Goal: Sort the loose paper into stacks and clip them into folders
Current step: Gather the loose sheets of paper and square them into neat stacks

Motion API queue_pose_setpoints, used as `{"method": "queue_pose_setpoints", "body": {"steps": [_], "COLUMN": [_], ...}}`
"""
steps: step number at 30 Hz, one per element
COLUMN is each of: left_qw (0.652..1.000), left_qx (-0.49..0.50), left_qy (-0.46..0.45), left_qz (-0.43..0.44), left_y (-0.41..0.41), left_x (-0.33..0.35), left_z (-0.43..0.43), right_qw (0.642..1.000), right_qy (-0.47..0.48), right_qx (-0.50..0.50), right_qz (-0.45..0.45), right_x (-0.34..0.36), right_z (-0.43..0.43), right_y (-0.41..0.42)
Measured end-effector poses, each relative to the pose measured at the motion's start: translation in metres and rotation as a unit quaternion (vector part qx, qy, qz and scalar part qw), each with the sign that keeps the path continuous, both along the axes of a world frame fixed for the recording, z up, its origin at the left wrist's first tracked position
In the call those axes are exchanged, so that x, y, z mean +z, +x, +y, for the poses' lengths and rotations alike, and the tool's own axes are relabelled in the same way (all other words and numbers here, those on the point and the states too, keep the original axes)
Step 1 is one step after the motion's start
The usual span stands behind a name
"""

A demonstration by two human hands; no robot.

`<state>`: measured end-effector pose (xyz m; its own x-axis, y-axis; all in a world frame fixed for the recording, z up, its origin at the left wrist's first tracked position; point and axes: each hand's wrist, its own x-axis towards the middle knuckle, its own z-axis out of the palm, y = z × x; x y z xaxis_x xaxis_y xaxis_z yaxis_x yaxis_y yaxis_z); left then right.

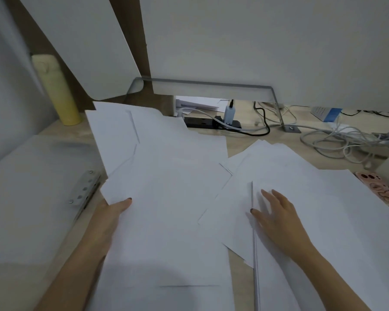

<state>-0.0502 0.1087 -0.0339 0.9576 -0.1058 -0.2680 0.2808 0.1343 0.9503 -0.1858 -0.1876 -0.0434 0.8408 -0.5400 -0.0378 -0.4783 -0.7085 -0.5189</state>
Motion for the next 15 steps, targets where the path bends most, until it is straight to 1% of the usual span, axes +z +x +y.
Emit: {"method": "queue_pose_setpoints", "body": {"steps": [6, 9, 10, 12, 13, 15], "left_qw": [0.997, 0.995, 0.994, 0.992, 0.99, 0.988], "left_qx": [0.048, 0.06, 0.063, 0.078, 0.086, 0.095], "left_qy": [-0.027, -0.043, -0.05, -0.06, -0.068, -0.083], "left_qz": [-0.045, -0.069, -0.074, -0.081, -0.083, -0.091], "left_y": [0.009, 0.008, 0.008, 0.006, 0.005, 0.002], "left_x": [0.019, 0.031, 0.034, 0.041, 0.043, 0.046], "left_z": [0.017, 0.028, 0.032, 0.043, 0.048, 0.057], "right_qw": [0.999, 0.997, 0.994, 0.98, 0.964, 0.916], "right_qy": [0.03, 0.061, 0.084, 0.175, 0.244, 0.385], "right_qx": [0.024, 0.048, 0.058, 0.073, 0.073, 0.085], "right_qz": [0.004, -0.028, -0.042, -0.067, -0.07, -0.07], "right_x": [0.005, 0.013, 0.018, 0.027, 0.032, 0.041], "right_z": [0.022, 0.04, 0.048, 0.065, 0.074, 0.089], "right_y": [0.008, 0.023, 0.028, 0.037, 0.04, 0.046]}}
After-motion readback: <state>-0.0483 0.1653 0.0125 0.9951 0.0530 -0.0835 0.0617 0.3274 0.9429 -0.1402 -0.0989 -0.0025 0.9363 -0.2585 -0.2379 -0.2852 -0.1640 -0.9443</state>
